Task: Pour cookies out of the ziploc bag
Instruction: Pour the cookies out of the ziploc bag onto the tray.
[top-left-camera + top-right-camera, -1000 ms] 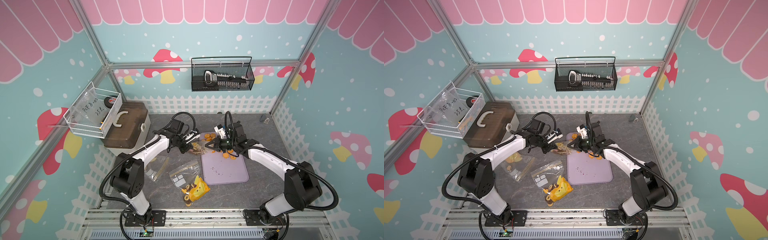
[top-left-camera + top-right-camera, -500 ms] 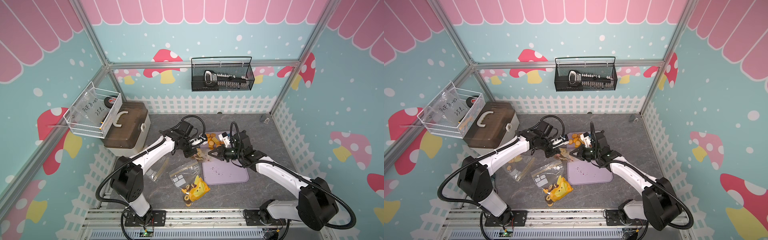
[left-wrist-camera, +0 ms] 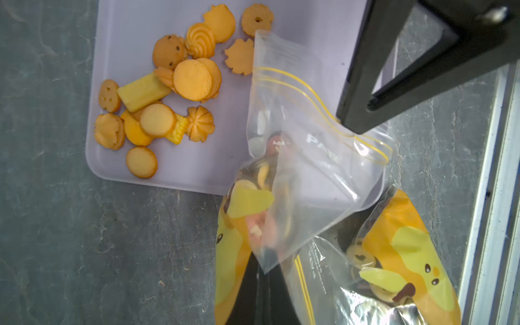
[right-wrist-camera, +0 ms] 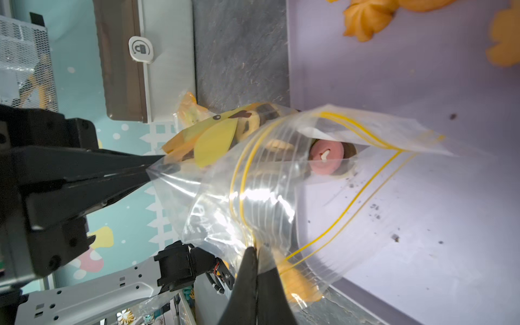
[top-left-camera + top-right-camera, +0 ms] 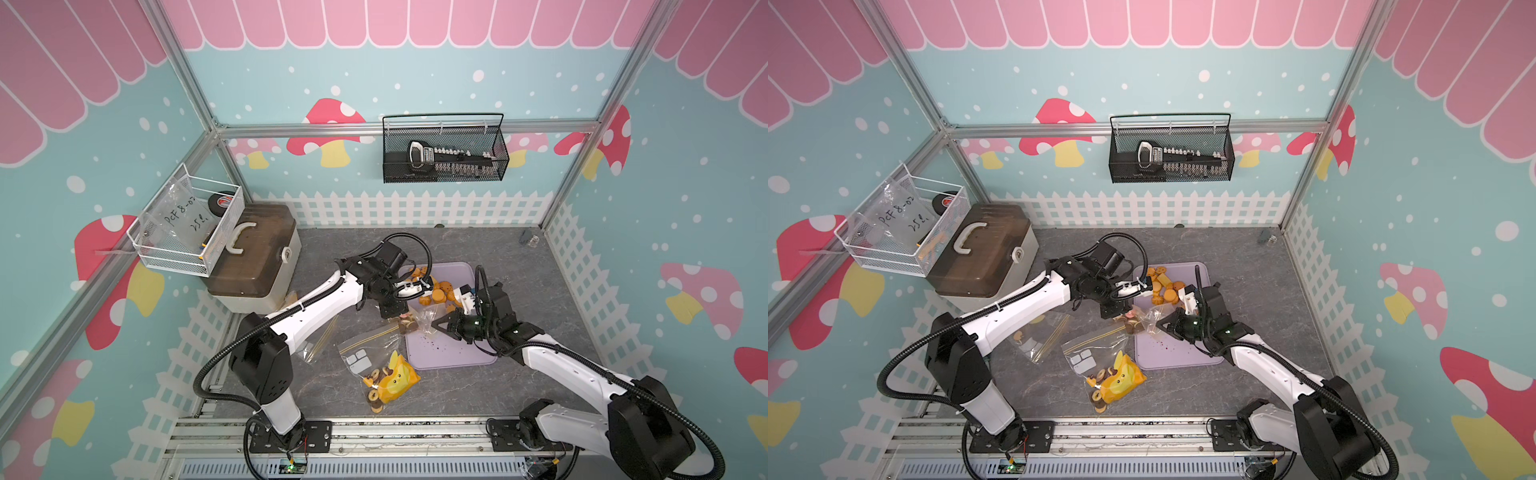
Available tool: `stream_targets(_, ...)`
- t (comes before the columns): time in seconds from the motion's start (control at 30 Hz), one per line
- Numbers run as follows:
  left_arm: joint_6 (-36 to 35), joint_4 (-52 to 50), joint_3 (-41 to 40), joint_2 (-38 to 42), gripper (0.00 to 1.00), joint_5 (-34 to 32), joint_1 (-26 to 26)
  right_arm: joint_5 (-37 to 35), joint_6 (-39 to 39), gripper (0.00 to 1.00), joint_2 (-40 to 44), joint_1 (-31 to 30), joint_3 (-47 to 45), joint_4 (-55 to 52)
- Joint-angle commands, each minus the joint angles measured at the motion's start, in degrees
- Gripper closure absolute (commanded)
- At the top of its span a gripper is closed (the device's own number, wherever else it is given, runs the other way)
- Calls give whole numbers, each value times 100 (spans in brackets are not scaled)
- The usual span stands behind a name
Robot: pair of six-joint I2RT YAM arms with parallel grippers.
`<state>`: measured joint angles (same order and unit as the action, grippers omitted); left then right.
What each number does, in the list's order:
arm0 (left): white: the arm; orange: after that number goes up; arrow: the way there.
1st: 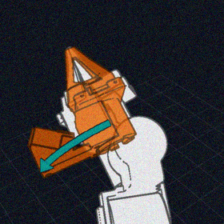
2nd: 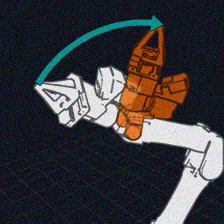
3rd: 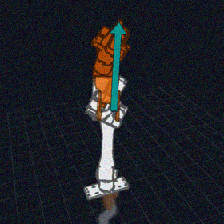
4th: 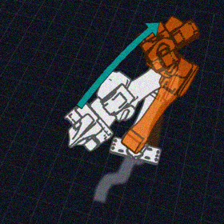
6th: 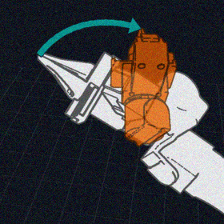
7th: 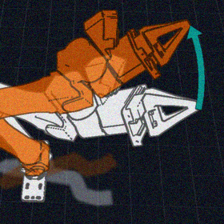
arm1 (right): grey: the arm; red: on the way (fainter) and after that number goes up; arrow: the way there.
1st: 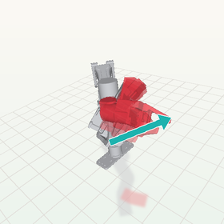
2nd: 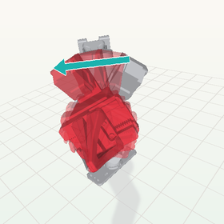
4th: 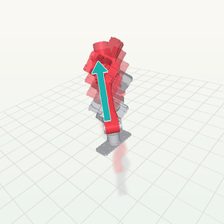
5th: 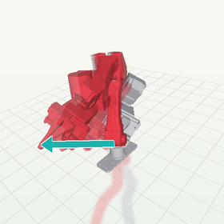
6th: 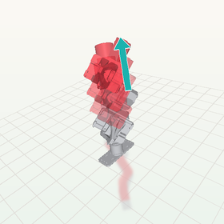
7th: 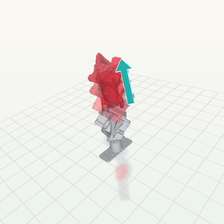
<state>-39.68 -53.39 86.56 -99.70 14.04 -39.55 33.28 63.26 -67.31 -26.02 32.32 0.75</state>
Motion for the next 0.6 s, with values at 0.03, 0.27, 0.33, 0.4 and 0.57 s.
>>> stream_targets(0.03, -131, -115, 271, -219, 100, -33, -194, -131, 9, 96, 321, 262, -222, 21)
stream_targets(0.27, -213, -207, 416, -322, 100, -16, -324, -123, -435, 79, 833, 639, -33, -785)
stream_targets(0.33, -240, -229, 415, -331, 100, -18, -342, -201, -727, 61, 996, 758, 143, -1255)
stream_targets(0.4, -271, -280, 435, -380, 100, -42, -359, -269, -1000, 47, 1132, 859, 328, -1651)
stream_targets(0.57, -295, -321, 502, -504, 100, 10, -421, -544, -1645, 39, 1185, 1154, 846, -2499)
